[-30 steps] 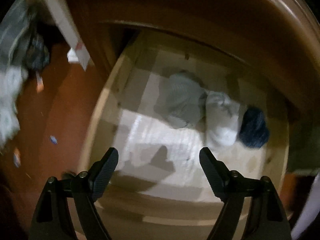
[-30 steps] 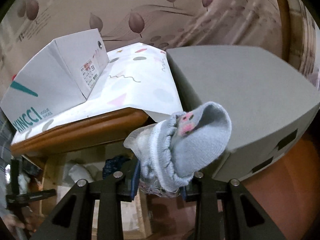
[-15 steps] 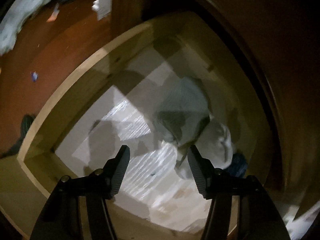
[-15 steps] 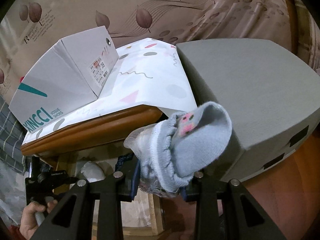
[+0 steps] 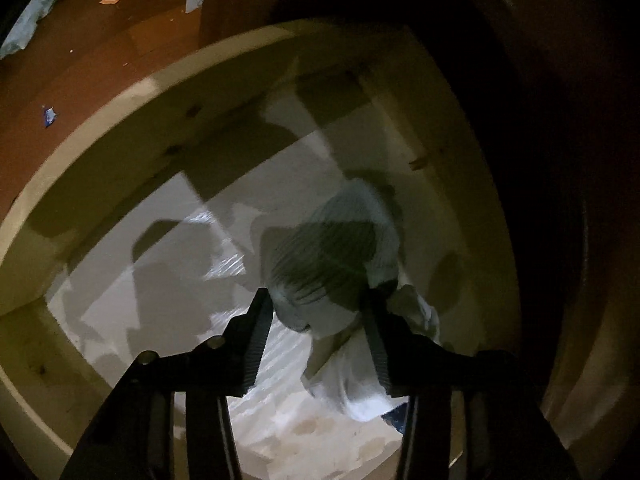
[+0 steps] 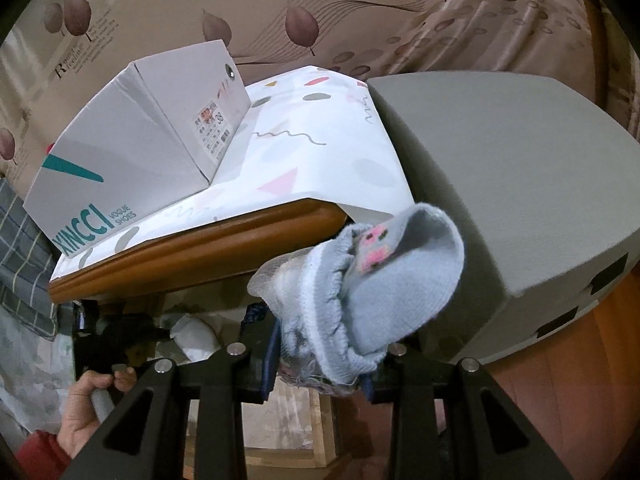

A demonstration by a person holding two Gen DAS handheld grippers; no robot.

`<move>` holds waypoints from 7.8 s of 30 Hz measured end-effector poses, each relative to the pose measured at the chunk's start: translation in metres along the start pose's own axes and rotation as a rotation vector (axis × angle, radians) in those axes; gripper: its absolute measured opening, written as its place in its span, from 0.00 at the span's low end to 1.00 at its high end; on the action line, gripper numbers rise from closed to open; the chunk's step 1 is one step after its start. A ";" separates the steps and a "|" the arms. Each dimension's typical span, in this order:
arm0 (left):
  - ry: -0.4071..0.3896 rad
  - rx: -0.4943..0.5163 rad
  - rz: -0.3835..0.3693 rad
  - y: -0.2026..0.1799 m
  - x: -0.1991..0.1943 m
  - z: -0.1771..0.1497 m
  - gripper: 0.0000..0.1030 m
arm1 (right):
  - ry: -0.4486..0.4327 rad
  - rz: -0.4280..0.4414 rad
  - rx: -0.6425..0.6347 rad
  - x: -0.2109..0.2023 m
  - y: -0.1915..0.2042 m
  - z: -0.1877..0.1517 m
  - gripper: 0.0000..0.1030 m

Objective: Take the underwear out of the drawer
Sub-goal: 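Grasp the grey striped cloth with the left tool while the right tool holds the sock, then lift the grey striped cloth out and carry it over the shoe box with the left tool, then open the left tool to drop the striped cloth into the shoe box, then move the left tool back to the drawer while the right tool carries the sock toward the box, then lower the grey sock into the shoe box and open the right tool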

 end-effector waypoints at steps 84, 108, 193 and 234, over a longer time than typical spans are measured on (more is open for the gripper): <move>-0.253 0.923 0.131 -0.018 -0.223 -0.097 0.24 | -0.008 -0.017 -0.009 -0.001 0.006 0.002 0.30; -0.431 1.034 -0.002 -0.192 -0.320 -0.051 0.24 | -0.069 -0.089 -0.003 -0.011 -0.001 0.004 0.30; -0.557 0.639 0.231 0.036 -0.215 0.020 0.84 | -0.254 -0.053 -0.269 -0.092 0.085 0.064 0.30; -0.519 0.532 0.157 0.053 -0.225 0.040 0.85 | 0.042 -0.095 -0.432 0.042 0.190 0.178 0.35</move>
Point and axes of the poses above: each gripper's, at about its wrist camera, not at the fingertips, and x roughly the way its jaws point, y to its left, z to its top, the point moved 1 cm from there along x, roughly the way its jaws point, and after that the axes turned 5 degrees about -x, right-handed, at the moved point
